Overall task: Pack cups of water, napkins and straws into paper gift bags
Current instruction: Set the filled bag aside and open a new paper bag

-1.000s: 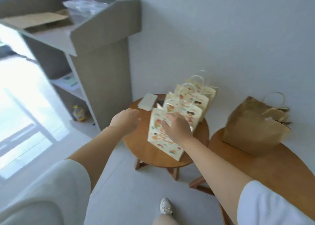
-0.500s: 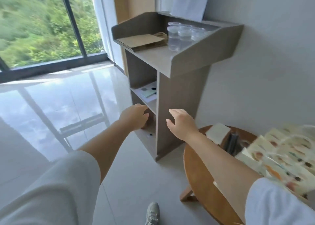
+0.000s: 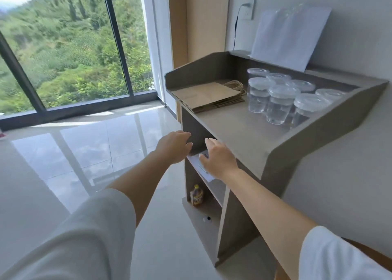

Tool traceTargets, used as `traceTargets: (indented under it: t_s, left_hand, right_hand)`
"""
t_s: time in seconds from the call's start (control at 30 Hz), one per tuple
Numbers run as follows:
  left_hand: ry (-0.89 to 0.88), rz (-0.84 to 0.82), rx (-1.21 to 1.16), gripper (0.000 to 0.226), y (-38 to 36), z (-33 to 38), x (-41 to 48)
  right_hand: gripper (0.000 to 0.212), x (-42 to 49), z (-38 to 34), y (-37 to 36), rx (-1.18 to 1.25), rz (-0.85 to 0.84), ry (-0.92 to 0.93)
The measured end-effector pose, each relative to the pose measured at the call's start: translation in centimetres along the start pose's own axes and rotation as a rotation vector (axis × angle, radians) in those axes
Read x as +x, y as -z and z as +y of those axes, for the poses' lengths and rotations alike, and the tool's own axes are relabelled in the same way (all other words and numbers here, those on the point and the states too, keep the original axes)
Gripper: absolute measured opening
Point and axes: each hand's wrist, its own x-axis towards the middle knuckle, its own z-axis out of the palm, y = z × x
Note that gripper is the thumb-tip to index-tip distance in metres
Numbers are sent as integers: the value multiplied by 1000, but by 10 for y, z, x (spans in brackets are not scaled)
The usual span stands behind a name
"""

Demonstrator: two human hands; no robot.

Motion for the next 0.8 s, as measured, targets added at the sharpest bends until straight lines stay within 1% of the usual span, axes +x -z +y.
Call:
traceTargets:
  t_s: [0.17,0.27,0.37,0.43,0.5,0.57,0.67,0.73,0.8]
  left_hand:
    - [-11,6,-46,42,-10,-31,65]
    - [-40,5,-31,37,-21,-49,111]
    - [-53,-11,-31,37,-27,-69,155]
    - [-82,-41,-37,39,-30,-84,182]
    - [-117,-67,-53,44,-29,-100,208]
    - [-144,-65,-72,45,-27,-117,236]
    - [-188,-42,-104,40,-22,-139,276]
    - [-208,-61,-140,35,-23,-150,298]
    - [-221,-111,-189,27,-25,-158,314]
  right_hand:
    - [42,67,6,-5,6,18,-26]
    - [42,108,9,-13,27,45,-67]
    - [42,155,12,-27,84,124,-131]
    - [45,185,11,-35,124,180,-187]
    - [46,213,9,-41,114,207,-222]
    - [48,240,8,-46,29,201,-239]
    - [56,277,9,-47,-159,117,-299]
    - [57,293,9,-47,-212,47,-361]
    - [55,300,9,-47,-225,12,-386]
